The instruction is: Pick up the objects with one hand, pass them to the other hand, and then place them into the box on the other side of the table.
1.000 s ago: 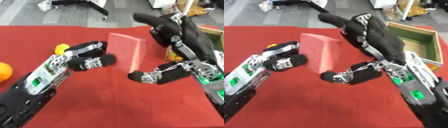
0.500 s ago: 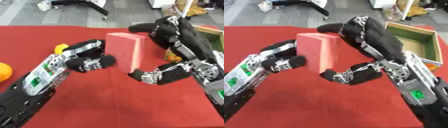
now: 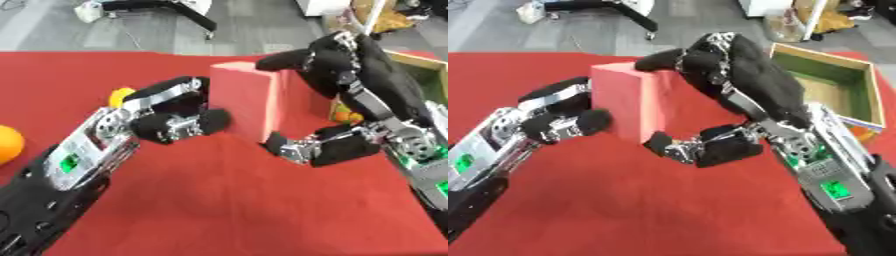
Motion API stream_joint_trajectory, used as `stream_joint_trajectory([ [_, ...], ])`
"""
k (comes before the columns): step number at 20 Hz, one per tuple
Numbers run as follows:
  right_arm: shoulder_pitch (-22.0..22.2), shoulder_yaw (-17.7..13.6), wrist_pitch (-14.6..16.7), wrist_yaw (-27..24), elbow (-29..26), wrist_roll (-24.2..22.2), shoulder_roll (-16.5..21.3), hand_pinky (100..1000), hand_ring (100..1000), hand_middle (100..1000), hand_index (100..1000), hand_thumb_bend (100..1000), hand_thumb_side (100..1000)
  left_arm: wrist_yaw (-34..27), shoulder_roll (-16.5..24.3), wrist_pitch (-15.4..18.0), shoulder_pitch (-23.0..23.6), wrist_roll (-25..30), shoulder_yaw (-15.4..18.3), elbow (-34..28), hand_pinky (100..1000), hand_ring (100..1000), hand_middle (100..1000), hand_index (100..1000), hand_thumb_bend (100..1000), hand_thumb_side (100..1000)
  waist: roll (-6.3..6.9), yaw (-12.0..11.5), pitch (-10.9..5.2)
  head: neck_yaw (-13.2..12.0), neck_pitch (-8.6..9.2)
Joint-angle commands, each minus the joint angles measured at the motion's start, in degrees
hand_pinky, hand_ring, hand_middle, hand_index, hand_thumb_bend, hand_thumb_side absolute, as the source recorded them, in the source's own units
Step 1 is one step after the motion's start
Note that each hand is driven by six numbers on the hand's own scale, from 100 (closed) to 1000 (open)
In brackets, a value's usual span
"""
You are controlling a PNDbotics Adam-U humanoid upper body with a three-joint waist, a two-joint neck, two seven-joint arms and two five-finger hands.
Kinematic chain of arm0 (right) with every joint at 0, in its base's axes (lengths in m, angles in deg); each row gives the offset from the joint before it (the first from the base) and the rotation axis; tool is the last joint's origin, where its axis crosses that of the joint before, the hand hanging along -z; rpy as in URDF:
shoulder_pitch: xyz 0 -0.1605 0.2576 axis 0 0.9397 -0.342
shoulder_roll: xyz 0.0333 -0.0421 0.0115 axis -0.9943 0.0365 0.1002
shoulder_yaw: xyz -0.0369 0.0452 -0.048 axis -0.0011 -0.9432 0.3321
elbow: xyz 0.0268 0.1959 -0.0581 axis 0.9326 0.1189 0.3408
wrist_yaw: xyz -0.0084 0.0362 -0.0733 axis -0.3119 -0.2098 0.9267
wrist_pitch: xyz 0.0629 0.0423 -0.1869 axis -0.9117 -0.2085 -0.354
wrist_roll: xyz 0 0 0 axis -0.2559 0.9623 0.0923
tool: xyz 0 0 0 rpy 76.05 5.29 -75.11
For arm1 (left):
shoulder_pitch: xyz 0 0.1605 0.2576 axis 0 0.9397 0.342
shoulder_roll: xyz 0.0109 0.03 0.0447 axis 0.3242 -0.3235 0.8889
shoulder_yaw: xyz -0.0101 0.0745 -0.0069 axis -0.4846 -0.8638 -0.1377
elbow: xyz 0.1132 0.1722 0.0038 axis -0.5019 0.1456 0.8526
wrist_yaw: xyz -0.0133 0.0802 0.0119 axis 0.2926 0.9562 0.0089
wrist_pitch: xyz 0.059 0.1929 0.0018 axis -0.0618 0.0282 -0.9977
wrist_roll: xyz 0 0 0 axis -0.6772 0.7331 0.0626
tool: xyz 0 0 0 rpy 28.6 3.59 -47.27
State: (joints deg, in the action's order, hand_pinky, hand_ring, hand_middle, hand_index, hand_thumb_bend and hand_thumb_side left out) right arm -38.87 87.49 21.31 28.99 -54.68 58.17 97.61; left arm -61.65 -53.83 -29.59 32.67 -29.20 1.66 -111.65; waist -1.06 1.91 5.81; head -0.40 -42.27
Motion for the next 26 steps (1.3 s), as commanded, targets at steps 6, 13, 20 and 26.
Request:
stream_joint_trajectory([
  [6, -0.95, -1.55, -0.31, -0.62, -0.32, 2.32, 1.09, 221, 100, 100, 555, 230, 147, 0.9, 1.09, 0.68, -0.58, 0.92, 0.96, -0.73, 731, 689, 675, 737, 335, 773, 0.53, -0.03, 0.03, 0.09, -0.11],
  [13, -1.16, -2.44, -0.26, -3.48, -0.32, 2.2, 2.53, 229, 100, 100, 554, 223, 155, 4.81, 2.32, 2.98, 1.23, -0.04, 3.93, 2.25, 767, 758, 761, 859, 523, 869, 0.65, 0.07, -0.19, 0.26, -0.15],
  [20, 0.3, -5.67, -0.41, -8.99, -0.32, 4.46, 8.36, 238, 100, 100, 556, 204, 172, 4.62, 4.6, 5.68, 5.09, -4.83, 9.9, 3.08, 767, 758, 761, 861, 549, 862, 0.68, -0.29, -0.23, 0.42, -0.26],
  [26, 5.33, -12.42, -2.78, -17.82, -0.32, 5.91, 19.23, 258, 100, 100, 559, 183, 199, 1.04, 4.27, 7.49, 9.17, -8.51, 14.24, 1.55, 761, 745, 741, 829, 538, 830, 0.52, -0.89, 0.08, 1.24, 0.16],
])
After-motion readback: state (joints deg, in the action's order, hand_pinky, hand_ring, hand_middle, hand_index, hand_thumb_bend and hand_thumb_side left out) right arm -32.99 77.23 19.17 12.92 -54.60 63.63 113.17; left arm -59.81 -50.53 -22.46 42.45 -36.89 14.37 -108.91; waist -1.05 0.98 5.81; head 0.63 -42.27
